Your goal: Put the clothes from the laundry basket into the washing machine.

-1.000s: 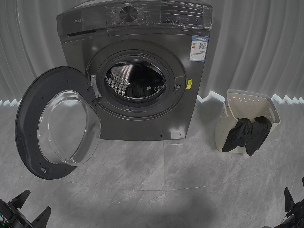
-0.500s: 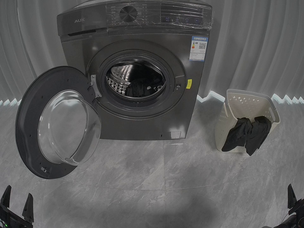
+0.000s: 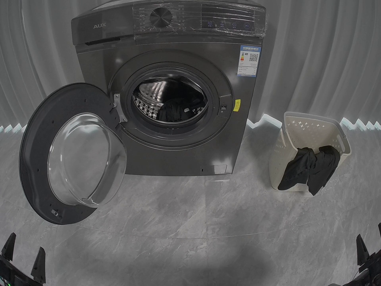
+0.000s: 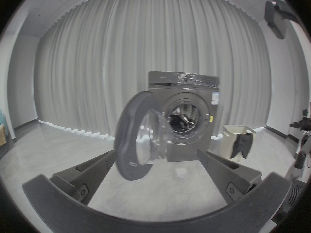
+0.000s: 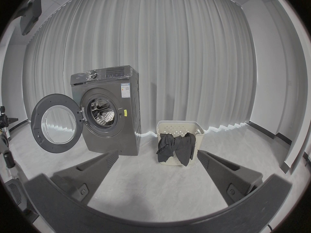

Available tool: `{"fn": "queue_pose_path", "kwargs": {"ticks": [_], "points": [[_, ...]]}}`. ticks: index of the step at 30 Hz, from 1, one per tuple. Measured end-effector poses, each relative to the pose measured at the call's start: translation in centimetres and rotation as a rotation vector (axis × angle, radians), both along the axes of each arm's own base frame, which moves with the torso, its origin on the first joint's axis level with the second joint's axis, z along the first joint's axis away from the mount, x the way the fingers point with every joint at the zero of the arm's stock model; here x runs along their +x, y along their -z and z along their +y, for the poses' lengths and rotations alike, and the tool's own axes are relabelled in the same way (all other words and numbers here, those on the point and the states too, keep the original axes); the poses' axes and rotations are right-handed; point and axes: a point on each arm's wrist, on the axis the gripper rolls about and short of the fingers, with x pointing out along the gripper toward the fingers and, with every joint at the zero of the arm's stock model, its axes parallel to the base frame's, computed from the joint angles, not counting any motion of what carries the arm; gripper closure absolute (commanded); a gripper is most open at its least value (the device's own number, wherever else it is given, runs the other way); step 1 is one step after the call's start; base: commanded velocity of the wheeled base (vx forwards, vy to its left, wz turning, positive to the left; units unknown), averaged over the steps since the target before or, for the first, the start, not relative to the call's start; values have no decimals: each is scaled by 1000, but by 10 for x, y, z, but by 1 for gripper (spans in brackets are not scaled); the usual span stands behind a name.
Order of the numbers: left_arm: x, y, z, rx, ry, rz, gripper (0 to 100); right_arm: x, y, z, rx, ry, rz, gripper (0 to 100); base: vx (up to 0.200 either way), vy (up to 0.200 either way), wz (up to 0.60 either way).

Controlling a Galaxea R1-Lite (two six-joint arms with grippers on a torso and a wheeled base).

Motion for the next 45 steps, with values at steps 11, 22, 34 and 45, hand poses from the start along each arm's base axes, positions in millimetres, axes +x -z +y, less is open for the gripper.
{"fn": "queue_pose_path", "kwargs": {"ticks": [11, 22, 34, 45], "points": [[0, 5, 0, 22, -4, 53, 0, 0, 0, 1, 1, -42, -7, 0, 0, -127, 0], [0, 6, 0, 24, -3, 55, 0, 0, 0, 1, 0, -44, -8, 0, 0, -200, 0], [0, 6, 0, 24, -2, 55, 0, 0, 0, 1, 0, -43, -7, 0, 0, -200, 0], [0, 6, 0, 21, -3, 56, 0, 0, 0, 1, 0, -43, -7, 0, 0, -200, 0]]}}
